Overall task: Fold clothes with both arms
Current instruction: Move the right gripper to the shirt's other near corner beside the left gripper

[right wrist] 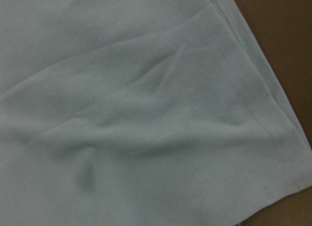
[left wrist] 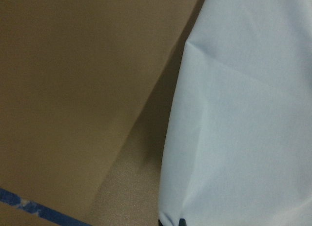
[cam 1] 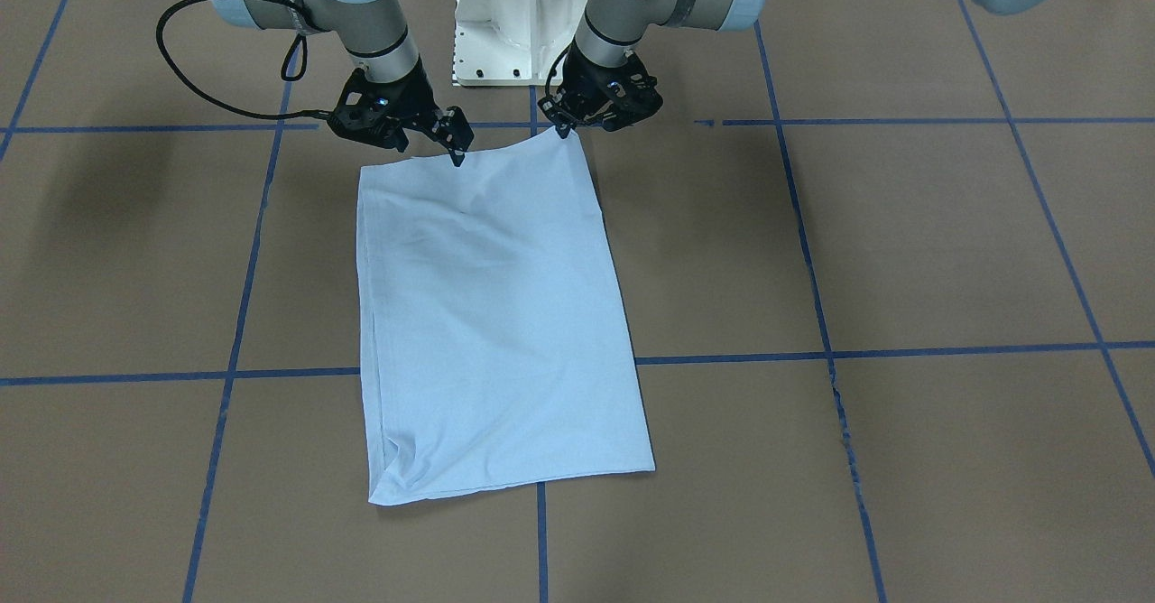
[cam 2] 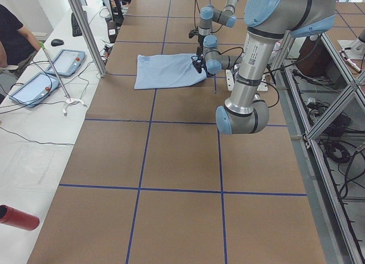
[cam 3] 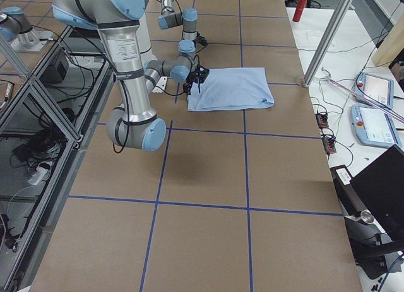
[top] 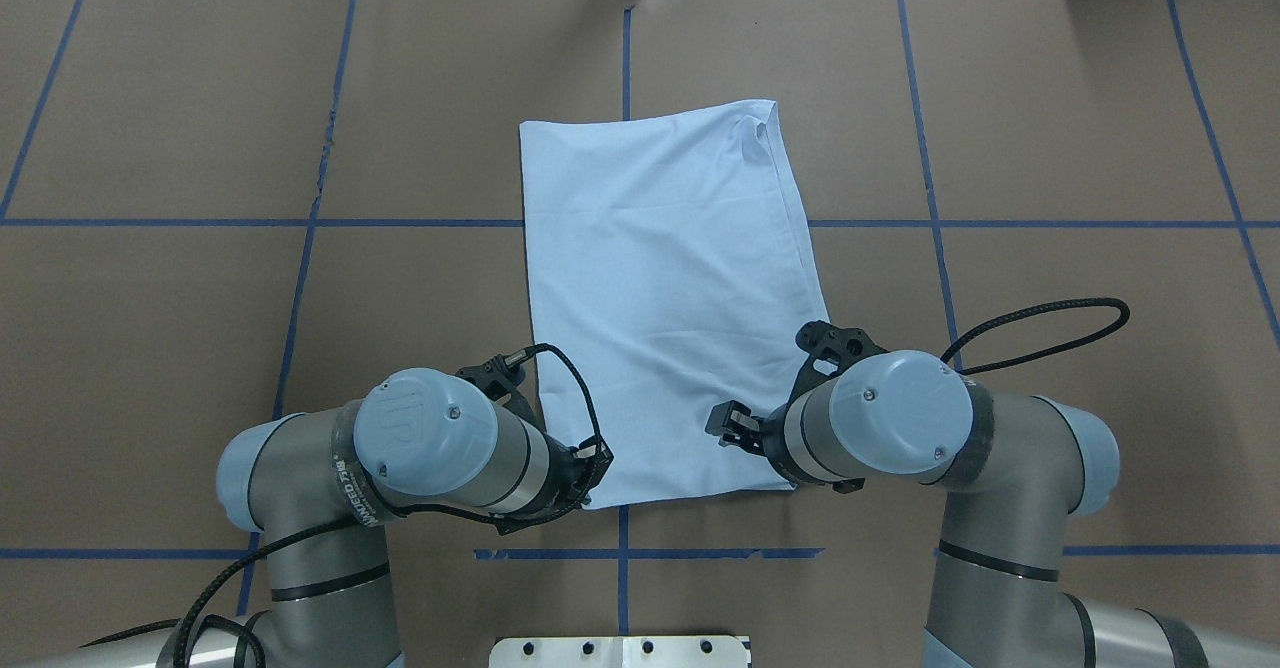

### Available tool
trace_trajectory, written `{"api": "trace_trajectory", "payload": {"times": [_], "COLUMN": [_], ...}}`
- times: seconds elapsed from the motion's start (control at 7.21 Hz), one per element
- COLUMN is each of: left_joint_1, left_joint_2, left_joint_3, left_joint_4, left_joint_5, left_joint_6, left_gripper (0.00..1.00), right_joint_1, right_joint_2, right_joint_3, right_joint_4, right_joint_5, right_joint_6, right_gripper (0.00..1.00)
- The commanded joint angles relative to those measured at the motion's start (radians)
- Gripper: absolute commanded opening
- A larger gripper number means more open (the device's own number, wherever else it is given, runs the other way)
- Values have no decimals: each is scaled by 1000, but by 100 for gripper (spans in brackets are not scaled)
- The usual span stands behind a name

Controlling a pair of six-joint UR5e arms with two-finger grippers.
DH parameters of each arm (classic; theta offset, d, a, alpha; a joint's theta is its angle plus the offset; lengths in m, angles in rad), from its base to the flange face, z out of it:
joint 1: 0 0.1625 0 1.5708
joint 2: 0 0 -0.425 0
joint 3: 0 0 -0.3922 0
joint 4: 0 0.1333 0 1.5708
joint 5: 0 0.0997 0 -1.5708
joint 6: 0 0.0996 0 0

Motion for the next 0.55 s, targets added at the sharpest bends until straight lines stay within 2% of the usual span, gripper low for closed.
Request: {"api": "trace_trajectory", "payload": {"times": [0.0, 0.42], "left_joint_1": [3, 3], "left_joint_2": [-6, -6], "left_joint_3": [2, 0], "left_joint_4": [-1, -3], "left_joint_5": [0, 0], "left_joint_6": [0, 0], "left_gripper": [0, 0], "right_joint_1": [-13, -36], "right_joint_2": [-40, -38], "right_joint_3": [-16, -40], "right_joint_4": [0, -1], "right_joint_5": [-22, -25], "right_joint_6": [9, 9], "right_gripper": [100, 100]}}
